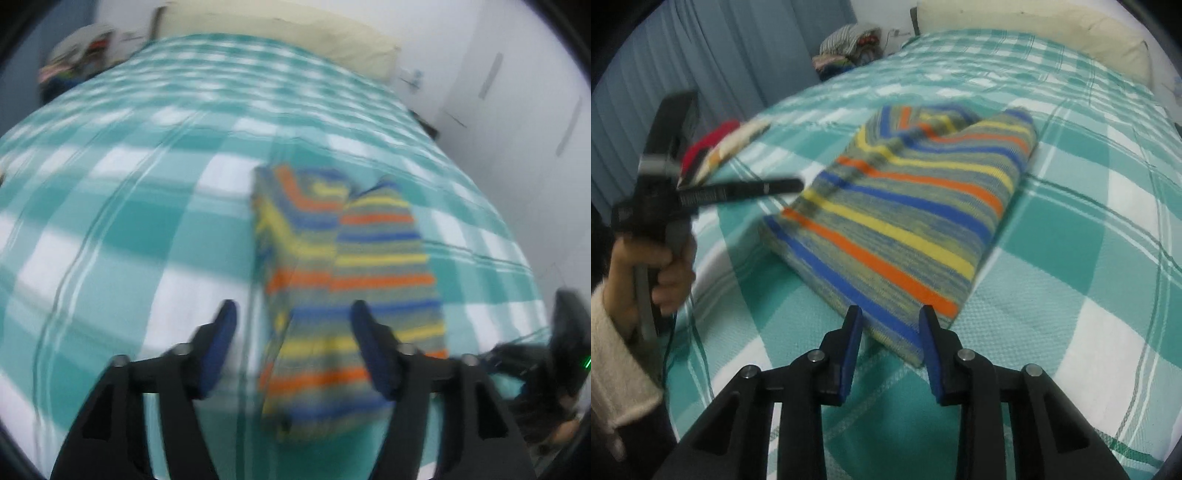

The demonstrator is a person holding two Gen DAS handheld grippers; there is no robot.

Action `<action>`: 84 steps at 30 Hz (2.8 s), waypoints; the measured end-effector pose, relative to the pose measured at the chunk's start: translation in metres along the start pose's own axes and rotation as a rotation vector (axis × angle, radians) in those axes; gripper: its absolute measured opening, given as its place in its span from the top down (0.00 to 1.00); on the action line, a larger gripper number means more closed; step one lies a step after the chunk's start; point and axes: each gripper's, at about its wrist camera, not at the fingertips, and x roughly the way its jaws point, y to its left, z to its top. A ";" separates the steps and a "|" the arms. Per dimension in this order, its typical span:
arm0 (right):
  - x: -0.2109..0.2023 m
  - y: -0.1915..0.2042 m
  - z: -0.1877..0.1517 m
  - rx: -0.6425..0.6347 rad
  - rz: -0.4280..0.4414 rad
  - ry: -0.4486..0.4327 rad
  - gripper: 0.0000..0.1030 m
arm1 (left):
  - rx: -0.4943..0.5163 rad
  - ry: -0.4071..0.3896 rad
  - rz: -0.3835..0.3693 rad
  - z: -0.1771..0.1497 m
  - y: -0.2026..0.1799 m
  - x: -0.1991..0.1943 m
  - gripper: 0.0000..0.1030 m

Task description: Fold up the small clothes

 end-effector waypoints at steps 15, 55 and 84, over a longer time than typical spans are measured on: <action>0.013 0.006 -0.011 0.034 -0.030 -0.047 0.69 | -0.036 0.093 0.144 0.080 0.044 0.113 0.58; -0.003 0.034 -0.027 0.006 -0.114 0.063 0.68 | 0.231 0.117 0.344 -0.050 0.006 -0.011 0.31; 0.039 -0.007 0.105 0.201 -0.191 -0.123 0.78 | 0.005 0.045 -0.061 0.033 0.004 0.034 0.86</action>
